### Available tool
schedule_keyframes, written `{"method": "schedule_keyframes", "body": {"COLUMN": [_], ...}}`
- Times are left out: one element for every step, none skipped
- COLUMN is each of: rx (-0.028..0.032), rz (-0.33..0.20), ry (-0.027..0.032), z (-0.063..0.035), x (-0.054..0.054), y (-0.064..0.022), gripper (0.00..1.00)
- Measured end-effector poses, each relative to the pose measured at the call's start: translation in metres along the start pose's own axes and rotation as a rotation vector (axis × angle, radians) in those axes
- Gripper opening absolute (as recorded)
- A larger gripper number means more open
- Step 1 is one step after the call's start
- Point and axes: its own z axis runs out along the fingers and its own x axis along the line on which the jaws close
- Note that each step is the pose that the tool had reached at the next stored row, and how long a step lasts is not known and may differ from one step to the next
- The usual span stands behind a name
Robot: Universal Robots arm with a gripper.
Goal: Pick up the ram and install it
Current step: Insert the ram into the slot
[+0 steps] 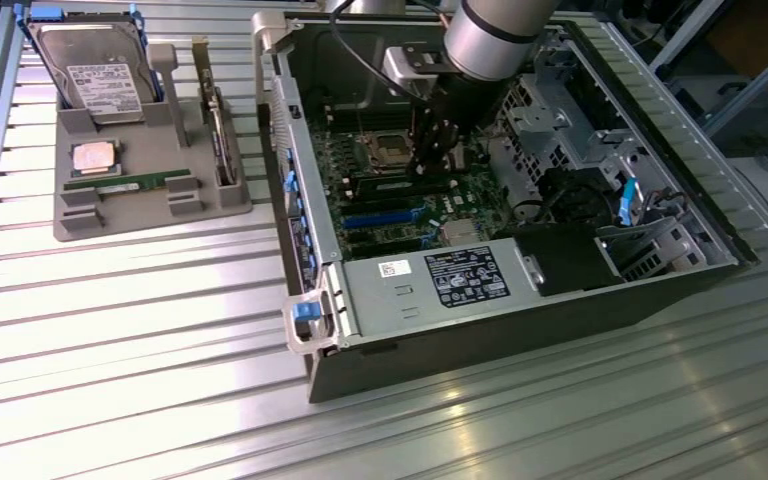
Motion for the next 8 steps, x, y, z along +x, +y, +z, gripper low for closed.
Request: {"method": "schedule_keyframes", "body": {"rx": [0.0,-0.0001,-0.0003,-0.0003,-0.0003,-0.0003,-0.0002,-0.0002], "rz": [0.0,0.0,0.0,0.0,0.0,0.0,0.0,0.0], "ry": [-0.0001,-0.0003,-0.0003,-0.0003,-0.0002,-0.0002,-0.0003,-0.0004], "z": [0.0009,0.0022,0.003,0.003,0.003,0.003,0.0028,-0.0001], "x": [0.0,0.0,-0.0002,-0.0003,-0.0003,-0.0003,-0.0003,-0.0004], "y": [-0.0001,-0.0004,-0.0005,-0.0005,-0.0005,-0.0004,-0.0004,-0.0002], "gripper": [0.12,0.12,0.12,0.12,0.12,0.12,0.12,0.12]}}
